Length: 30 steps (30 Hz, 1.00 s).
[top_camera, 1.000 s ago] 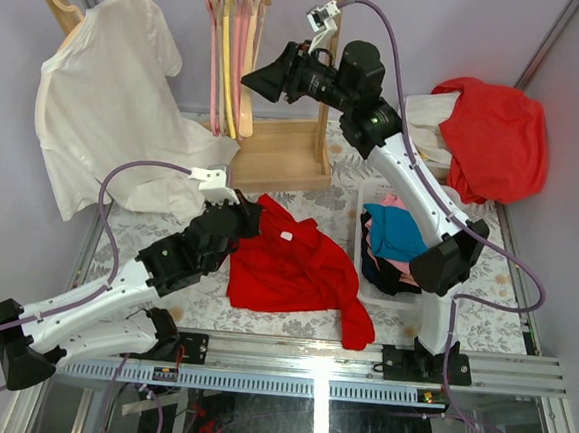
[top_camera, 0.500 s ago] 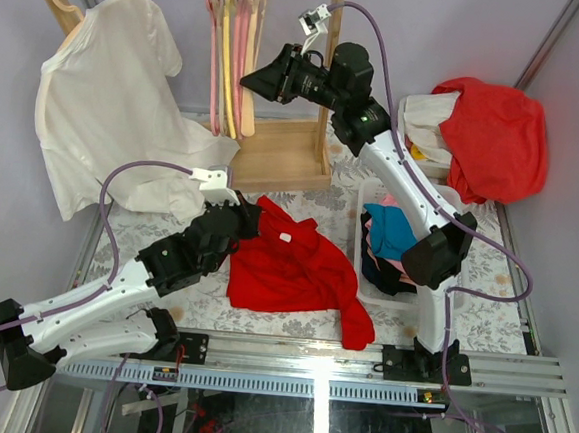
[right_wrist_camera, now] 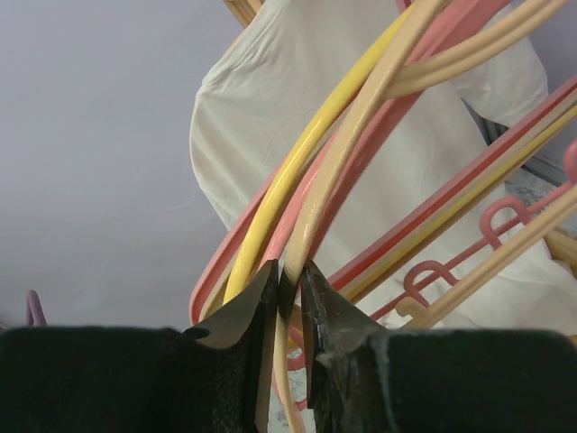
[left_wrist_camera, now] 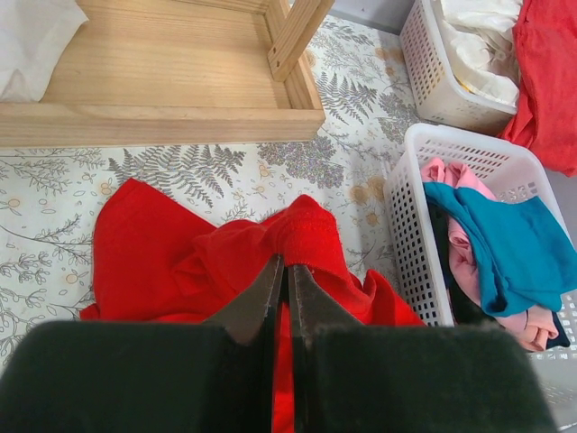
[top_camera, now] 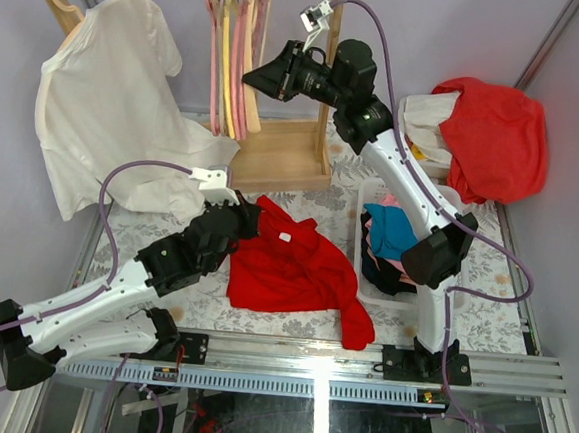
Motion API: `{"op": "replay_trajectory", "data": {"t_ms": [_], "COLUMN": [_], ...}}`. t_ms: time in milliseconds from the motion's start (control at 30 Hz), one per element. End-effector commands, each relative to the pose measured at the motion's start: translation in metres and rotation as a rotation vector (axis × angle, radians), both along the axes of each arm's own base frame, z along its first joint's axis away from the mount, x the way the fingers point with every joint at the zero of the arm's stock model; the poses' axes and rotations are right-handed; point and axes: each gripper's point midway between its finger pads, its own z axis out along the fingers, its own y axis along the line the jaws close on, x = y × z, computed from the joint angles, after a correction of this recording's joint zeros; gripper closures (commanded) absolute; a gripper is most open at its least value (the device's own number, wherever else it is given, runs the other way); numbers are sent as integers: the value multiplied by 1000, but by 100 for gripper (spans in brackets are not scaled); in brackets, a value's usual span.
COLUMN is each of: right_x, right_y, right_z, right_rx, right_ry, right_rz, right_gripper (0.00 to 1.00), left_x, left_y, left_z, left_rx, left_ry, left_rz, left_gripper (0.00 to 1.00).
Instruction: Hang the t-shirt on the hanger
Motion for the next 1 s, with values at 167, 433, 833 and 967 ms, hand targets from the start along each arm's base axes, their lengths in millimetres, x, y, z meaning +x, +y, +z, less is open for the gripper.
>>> {"op": "replay_trajectory", "data": {"t_ms": [167,433,833,967], "right_x": [-8,-20,-42,-36], "right_y": [-27,-41,-56,-60], "right_z": [48,67,102,105], "right_rx": [67,117,292,344], "right_ry": [-108,-146,-140,-110], "right_rz": [6,18,123,148], "right_gripper": [90,100,100,100], "left_x": [2,2,-1,-1], "left_y": [7,8,16,16], "left_z": [24,28,33,33], "left_rx": [-23,-17,-19,-17], "left_ry": [-48,-47,-53,-51], "left_rz": [34,36,52,51], "left_gripper": [100,100,100,100]}}
